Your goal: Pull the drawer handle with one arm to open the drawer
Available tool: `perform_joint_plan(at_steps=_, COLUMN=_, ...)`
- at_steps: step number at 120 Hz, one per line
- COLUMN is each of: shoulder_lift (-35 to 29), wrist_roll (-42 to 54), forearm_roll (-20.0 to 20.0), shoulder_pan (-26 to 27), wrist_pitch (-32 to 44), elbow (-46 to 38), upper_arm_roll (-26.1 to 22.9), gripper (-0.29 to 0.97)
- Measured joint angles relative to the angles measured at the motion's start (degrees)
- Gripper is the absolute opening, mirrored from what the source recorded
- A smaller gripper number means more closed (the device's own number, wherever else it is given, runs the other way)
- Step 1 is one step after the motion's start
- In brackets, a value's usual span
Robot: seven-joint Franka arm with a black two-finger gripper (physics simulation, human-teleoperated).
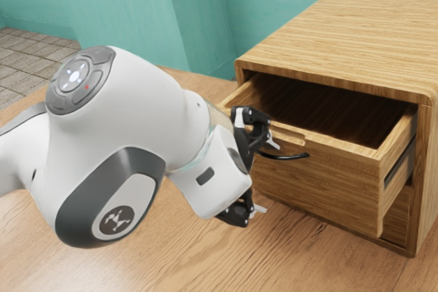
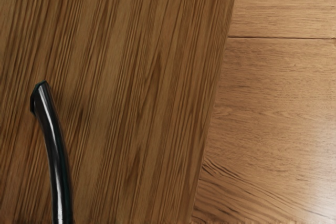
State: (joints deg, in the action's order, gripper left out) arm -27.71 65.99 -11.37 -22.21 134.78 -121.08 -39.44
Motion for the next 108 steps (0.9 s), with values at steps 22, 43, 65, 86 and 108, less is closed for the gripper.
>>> perform_joint_plan(at_steps=22, shoulder_lift=-2.40, wrist_roll=0.57, forearm_roll=0.10, shoulder_pan=4.07, wrist_pitch=-1.69, elbow=-3.11, upper_arm_roll=4.22, gripper=0.69)
perform_joint_plan(at_steps=43, shoulder_lift=-5.26, wrist_roll=1.22, forearm_roll=0.13, shoulder_pan=7.95, wrist_pitch=-2.78, elbow=-5.56, upper_arm_roll=7.93, gripper=0.57)
perform_joint_plan(at_steps=65, shoulder_lift=-8.30, wrist_roll=1.65, forearm_roll=0.44, shoulder_pan=11.83, wrist_pitch=-3.40, elbow=-8.49, upper_arm_roll=11.06, gripper=0.59)
perform_joint_plan(at_steps=86, shoulder_lift=-10.13, wrist_roll=1.90, forearm_roll=-0.57, shoulder_pan=12.61, wrist_pitch=-3.64, elbow=-9.08, upper_arm_roll=11.05, gripper=0.58)
perform_joint_plan(at_steps=108, shoulder_lift=-10.78, wrist_roll=1.89, forearm_roll=-1.02, shoulder_pan=12.99, wrist_pitch=-3.43, elbow=-10.24, upper_arm_roll=10.84, gripper=0.68)
